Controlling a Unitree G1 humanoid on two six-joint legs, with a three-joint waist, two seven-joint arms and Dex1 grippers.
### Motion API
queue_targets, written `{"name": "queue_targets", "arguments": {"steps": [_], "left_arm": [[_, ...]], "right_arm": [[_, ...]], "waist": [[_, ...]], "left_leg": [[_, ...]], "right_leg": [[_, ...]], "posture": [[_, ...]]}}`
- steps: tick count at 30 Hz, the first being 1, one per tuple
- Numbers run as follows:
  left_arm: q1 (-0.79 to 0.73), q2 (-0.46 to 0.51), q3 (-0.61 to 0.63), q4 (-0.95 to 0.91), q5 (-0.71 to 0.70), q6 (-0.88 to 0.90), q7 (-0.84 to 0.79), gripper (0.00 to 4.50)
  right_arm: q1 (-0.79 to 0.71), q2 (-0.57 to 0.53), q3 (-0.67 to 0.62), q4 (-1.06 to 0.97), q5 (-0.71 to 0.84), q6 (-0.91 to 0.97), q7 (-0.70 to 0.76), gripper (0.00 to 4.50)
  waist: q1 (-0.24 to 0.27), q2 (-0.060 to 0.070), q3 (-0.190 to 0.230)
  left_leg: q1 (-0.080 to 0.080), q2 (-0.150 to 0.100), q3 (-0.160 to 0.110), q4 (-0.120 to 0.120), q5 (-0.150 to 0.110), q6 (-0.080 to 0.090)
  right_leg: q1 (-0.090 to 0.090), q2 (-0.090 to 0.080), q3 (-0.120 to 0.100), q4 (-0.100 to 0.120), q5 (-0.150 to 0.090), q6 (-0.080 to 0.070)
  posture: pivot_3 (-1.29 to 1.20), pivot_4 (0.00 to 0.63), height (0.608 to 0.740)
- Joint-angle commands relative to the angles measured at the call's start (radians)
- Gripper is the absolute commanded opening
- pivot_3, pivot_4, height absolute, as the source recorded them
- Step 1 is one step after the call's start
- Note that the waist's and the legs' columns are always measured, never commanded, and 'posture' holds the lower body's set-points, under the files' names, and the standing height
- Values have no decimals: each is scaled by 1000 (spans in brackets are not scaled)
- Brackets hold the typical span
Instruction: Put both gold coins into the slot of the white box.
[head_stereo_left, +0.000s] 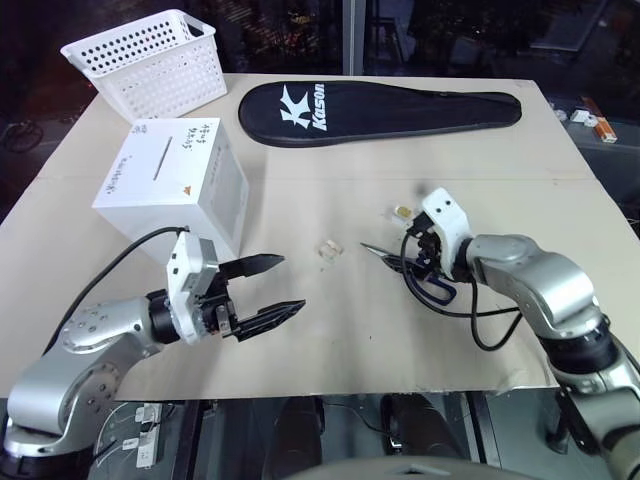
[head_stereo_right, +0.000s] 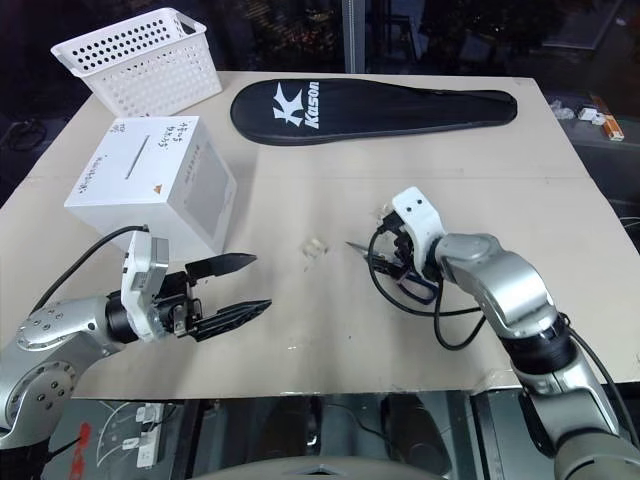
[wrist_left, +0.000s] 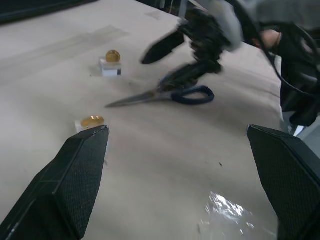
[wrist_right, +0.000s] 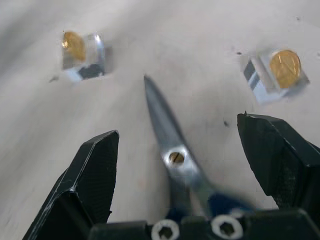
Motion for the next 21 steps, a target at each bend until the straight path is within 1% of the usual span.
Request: {"name": "queue_targets", "arguments": {"steps": [1, 4, 5, 6, 8, 10, 12, 14, 16, 18, 20, 21], "left_arm": [[21, 10, 42, -143, -70, 11, 35, 4500], [49, 30, 80, -233, -150, 44, 72, 4500], [55, 39, 95, -253, -178, 54, 85, 4500], [66, 48, 107, -269, -196, 59, 91, 4500], [84, 59, 118, -290, -217, 65, 103, 4500], [101, 61, 115, -304, -220, 61, 113, 4500], [129, 47, 90, -326, -192, 45, 121, 4500], [146, 38, 69, -337, -171, 31, 127, 4500], [151, 27, 34, -351, -146, 16, 142, 4500], [149, 15, 4, -363, -129, 6, 159, 4500], [148, 8, -8, -364, -126, -1, 169, 4500], [147, 5, -14, -363, -124, -5, 171, 4500]], "right_arm": [[-40, -34, 64, 54, -9, 17, 55, 4113], [-47, -58, 83, 63, 6, 45, 88, 3300], [-46, -69, 93, 62, 10, 50, 104, 2822], [-42, -80, 103, 64, 9, 49, 115, 2489], [-34, -96, 117, 69, 0, 38, 127, 1470], [-28, -107, 125, 76, -15, 19, 130, 679], [-11, -120, 111, 75, -32, -3, 119, 443], [1, -128, 93, 69, -35, -6, 114, 375], [52, -166, 4, -6, 0, 50, 110, 374], [118, -195, -114, -94, 37, 138, 101, 372], [183, -219, -205, -147, 37, 209, 74, 366], [204, -209, -256, -137, 15, 236, 34, 363]], "waist": [[1, 0, 0], [-2, 0, 0], [-3, 0, 0], [-4, 0, 0], [-8, 1, 0], [-8, 1, 0], [-8, 0, 0], [-6, 0, 0], [1, 0, 0], [13, 1, 0], [23, 0, 0], [21, 0, 0]], "left_leg": [[0, 0, 0, 0, 0, 0], [0, 0, 0, 0, 0, 0], [0, 0, 0, 0, 0, 0], [1, 0, 0, 0, 0, 0], [2, 0, -1, 0, 0, 0], [2, 0, 0, 0, 0, 0], [3, 0, 0, 0, 0, 0], [3, 0, 0, 1, 0, 0], [2, 0, -1, 1, 0, 0], [2, 0, -1, 1, 0, 0], [2, -1, 0, 1, 0, 0], [2, -1, 0, 1, 0, 0]], "right_leg": [[0, 0, 0, 0, 0, 0], [0, -1, 0, 1, 0, 0], [0, 0, 0, 2, 0, 0], [0, 0, 0, 2, 0, 0], [0, 0, 0, 3, 0, 0], [0, 0, 0, 3, 0, 0], [1, 0, 0, 3, 0, 0], [1, 0, 0, 3, 0, 0], [1, 0, 0, 3, 0, 0], [1, 0, 0, 2, 0, 0], [1, -1, 0, 2, 0, 0], [1, -1, 0, 2, 0, 0]], "posture": [[0, 150, 727], [0, 150, 727], [0, 150, 727], [0, 150, 727], [0, 150, 727], [0, 150, 727], [0, 150, 727], [0, 150, 727], [0, 150, 727], [0, 150, 727], [0, 150, 727], [0, 150, 727]]}}
